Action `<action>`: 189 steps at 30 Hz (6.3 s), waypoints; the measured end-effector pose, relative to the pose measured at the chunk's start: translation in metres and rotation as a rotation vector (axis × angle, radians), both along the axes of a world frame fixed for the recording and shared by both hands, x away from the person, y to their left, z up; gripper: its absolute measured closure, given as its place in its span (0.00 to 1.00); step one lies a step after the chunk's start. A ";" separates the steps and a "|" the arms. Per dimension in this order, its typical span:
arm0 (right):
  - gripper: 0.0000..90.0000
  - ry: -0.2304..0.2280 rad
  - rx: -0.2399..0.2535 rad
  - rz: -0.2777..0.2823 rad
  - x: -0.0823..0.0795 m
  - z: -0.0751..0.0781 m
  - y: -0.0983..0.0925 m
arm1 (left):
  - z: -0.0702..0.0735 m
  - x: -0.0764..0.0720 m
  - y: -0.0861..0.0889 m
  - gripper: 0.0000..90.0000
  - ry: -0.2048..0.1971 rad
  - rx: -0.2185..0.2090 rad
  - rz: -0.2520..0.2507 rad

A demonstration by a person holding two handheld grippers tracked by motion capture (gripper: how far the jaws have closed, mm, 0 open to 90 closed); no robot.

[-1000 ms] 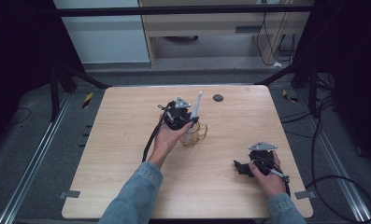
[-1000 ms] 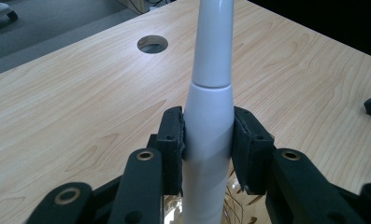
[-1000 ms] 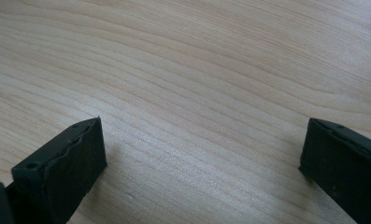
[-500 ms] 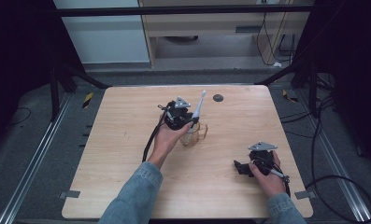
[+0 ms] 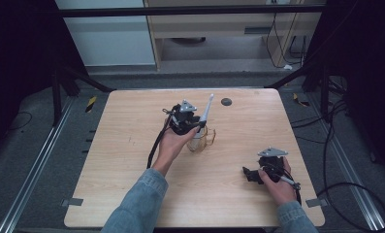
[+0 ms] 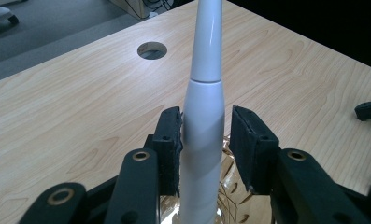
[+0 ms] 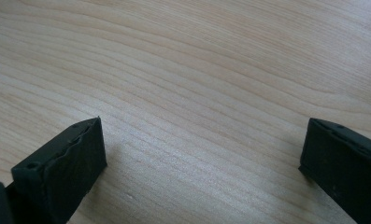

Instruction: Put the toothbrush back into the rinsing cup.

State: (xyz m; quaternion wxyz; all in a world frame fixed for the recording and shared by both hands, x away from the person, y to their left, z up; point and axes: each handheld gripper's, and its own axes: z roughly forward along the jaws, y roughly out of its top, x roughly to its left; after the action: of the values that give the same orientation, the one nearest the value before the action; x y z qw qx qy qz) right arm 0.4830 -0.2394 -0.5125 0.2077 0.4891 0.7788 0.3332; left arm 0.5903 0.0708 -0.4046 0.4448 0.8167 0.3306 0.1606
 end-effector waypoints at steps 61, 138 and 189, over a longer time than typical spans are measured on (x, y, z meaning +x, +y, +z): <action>0.00 0.004 0.003 -0.001 0.000 0.000 0.000 | 0.005 -0.054 0.033 0.04 -0.049 0.044 -0.055; 0.00 0.004 0.004 -0.002 0.000 0.000 0.000 | -0.085 -0.058 0.154 0.07 0.147 0.221 0.250; 0.00 -0.009 -0.011 0.004 0.000 -0.001 0.000 | -0.103 -0.048 0.207 0.01 0.121 0.156 0.378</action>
State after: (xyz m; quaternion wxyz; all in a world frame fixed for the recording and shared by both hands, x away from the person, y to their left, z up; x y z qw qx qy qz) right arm 0.4833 -0.2398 -0.5131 0.2131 0.4850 0.7807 0.3314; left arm 0.5426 0.2777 -0.5074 0.3216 0.7803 0.4906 0.2168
